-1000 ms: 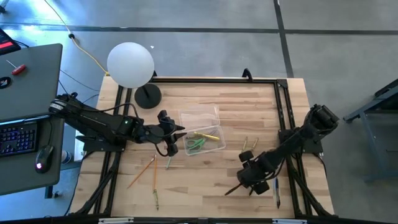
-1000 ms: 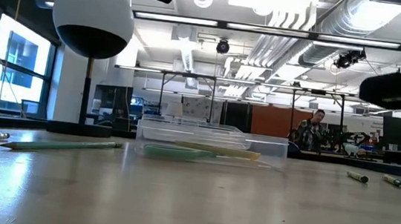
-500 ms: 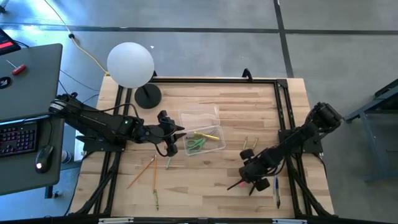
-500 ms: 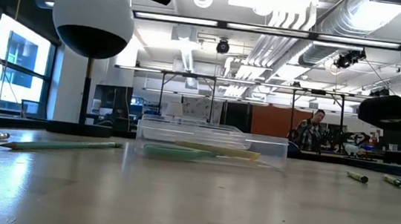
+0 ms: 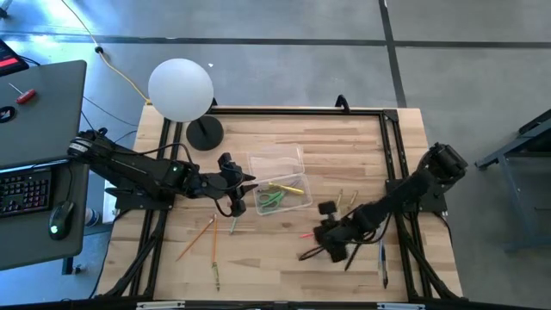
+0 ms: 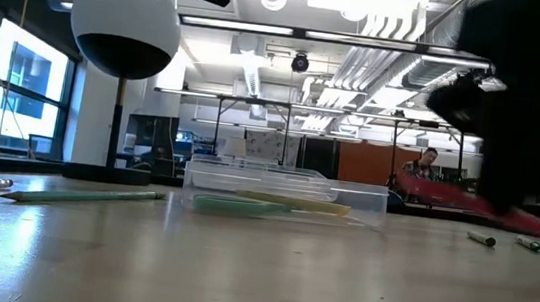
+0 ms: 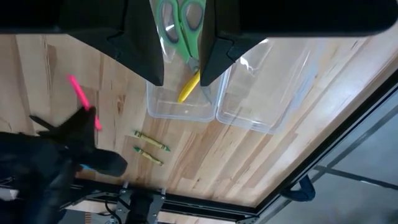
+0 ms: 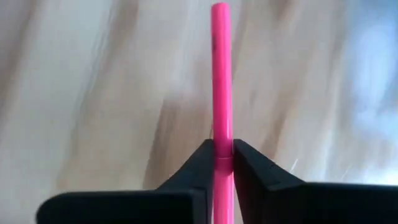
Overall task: Pick & place school supplies into a supply box
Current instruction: Put the pink pen into the transparent supply box
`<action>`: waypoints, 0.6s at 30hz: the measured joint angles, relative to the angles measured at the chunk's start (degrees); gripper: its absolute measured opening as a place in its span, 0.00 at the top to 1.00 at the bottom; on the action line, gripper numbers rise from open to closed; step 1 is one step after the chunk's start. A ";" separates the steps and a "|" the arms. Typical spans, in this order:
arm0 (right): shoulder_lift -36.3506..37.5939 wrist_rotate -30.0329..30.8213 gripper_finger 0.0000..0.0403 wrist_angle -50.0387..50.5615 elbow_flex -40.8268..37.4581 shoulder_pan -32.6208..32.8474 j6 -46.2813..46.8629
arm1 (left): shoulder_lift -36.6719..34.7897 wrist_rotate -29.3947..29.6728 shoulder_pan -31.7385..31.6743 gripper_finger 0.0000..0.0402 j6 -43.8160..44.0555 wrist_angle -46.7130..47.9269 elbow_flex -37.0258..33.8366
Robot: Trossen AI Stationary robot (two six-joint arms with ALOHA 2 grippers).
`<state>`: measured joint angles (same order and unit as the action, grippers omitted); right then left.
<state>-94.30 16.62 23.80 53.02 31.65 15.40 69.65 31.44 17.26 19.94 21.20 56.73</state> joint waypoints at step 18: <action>0.11 -3.12 0.95 -5.28 5.86 -24.15 -14.01 | 0.00 0.01 0.00 0.66 0.04 -0.47 0.00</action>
<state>-94.19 13.49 18.52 58.88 7.49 1.39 69.65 31.45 17.26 19.99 20.73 56.73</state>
